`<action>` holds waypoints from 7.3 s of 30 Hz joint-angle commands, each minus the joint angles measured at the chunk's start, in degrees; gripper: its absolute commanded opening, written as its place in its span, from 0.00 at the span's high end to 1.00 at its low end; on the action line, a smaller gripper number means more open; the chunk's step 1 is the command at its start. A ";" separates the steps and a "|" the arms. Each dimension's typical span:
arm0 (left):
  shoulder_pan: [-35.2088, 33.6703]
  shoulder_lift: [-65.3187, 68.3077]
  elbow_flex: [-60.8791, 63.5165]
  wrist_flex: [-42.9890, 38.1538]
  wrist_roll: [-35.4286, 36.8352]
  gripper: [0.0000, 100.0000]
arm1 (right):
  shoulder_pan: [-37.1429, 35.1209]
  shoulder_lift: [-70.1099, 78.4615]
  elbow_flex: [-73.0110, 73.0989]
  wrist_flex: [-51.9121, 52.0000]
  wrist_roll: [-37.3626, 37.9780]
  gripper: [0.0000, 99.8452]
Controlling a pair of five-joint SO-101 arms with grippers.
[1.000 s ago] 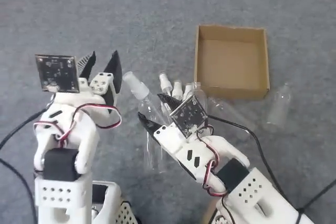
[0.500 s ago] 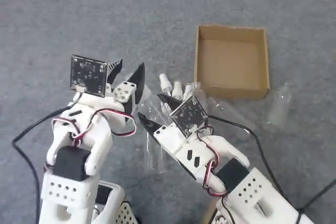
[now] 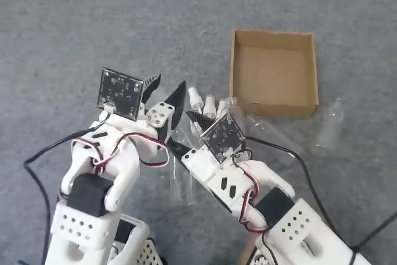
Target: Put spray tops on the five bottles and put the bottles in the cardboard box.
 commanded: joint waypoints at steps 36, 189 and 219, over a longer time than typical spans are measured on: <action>0.79 -27.87 22.55 3.16 -1.76 0.76 | 12.26 31.25 -43.69 8.40 -1.05 0.99; 1.67 -28.04 31.60 -4.84 2.99 0.99 | 35.82 92.35 -58.99 -38.55 6.59 0.99; 1.85 -28.04 31.69 -4.75 2.99 0.99 | 35.21 92.09 -60.13 -38.46 6.59 0.74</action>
